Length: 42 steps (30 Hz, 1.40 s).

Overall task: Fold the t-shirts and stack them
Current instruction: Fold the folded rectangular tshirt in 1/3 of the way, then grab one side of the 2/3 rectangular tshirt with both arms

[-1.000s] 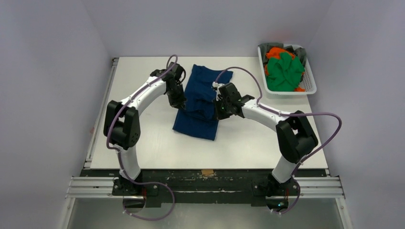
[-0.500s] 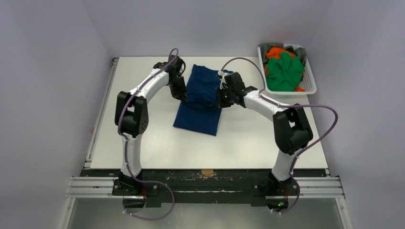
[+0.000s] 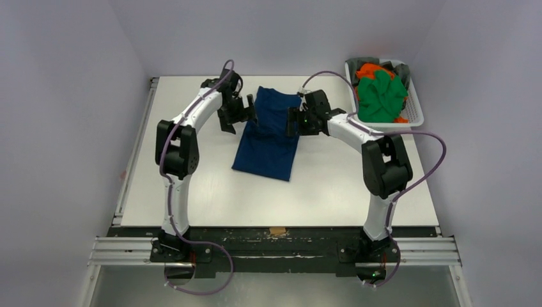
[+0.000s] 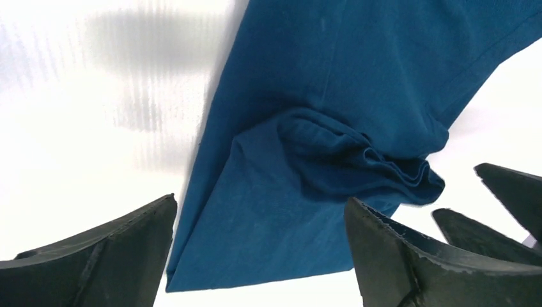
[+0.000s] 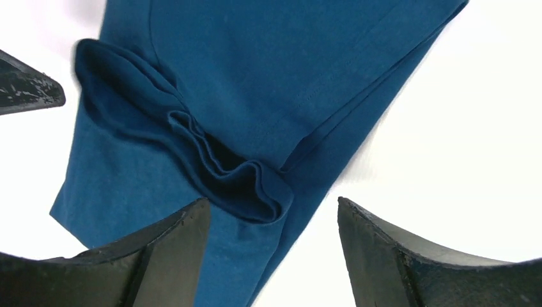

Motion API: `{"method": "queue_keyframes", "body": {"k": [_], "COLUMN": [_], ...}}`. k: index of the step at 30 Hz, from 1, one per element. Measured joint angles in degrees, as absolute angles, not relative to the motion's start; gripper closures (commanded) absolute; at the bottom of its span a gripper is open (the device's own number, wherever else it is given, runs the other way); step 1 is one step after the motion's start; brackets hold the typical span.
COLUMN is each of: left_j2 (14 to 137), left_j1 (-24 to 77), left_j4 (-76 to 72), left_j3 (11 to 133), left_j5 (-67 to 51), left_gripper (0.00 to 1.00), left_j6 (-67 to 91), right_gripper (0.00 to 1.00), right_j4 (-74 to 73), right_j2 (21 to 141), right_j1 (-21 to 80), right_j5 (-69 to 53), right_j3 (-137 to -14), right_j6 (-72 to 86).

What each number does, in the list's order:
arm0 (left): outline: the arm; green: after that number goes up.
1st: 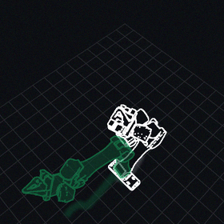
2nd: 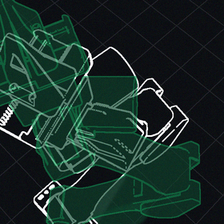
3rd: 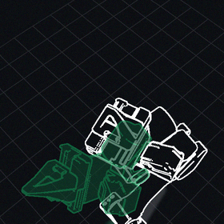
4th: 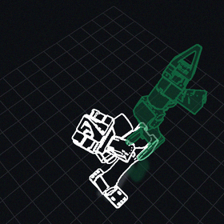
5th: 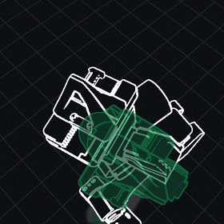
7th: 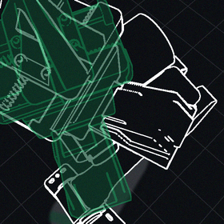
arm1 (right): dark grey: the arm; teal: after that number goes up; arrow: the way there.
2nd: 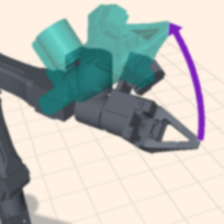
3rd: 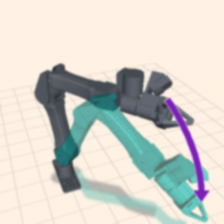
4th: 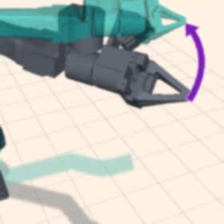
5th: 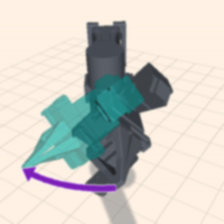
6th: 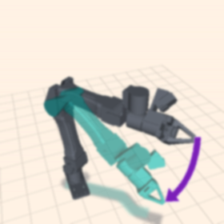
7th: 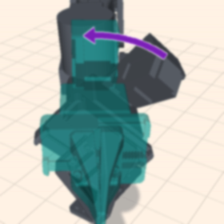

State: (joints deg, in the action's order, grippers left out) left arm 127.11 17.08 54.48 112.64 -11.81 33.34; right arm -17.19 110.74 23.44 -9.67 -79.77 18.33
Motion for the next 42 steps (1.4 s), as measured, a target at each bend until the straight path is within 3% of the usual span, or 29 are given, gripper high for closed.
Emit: {"method": "queue_keyframes", "body": {"k": [9, 14, 25, 30, 33, 38, 42], "left_j2": [113.80, 108.22, 107.48, 109.25, 109.43, 109.38, 109.36], "left_j1": [16.51, 16.51, 16.49, 16.49, 16.49, 16.27, 16.16], "left_j4": [51.88, 51.09, 47.33, 44.42, 43.16, 42.11, 42.06], "left_j3": [95.92, 85.84, 74.11, 73.56, 71.81, 70.74, 70.70], "left_j5": [-12.16, -12.19, -12.91, -14.17, -15.35, -17.30, -17.58], "left_gripper": [0.00, 0.06, 0.40, 0.72, 1.00, 1.00, 1.00], "left_j6": [33.32, 33.52, 36.86, 37.95, 38.52, 38.83, 38.83], "right_gripper": [0.27, 0.27, 0.44, 0.49, 0.52, 0.62, 0.84], "right_j4": [-16.16, -17.30, -21.52, -23.27, -22.72, -21.26, -19.64], "right_j2": [103.37, 101.65, 100.29, 100.29, 100.09, 100.09, 100.09], "right_j1": [23.62, 25.04, 37.58, 38.37, 39.00, 40.16, 40.47], "right_j5": [-10.09, -10.96, -9.85, -8.29, -7.49, -6.44, -6.09], "right_j3": [-73.78, -67.48, -63.18, -61.32, -60.71, -60.27, -59.66], "right_j6": [14.57, 12.45, 6.52, 5.26, 4.80, 4.21, 4.03]}}
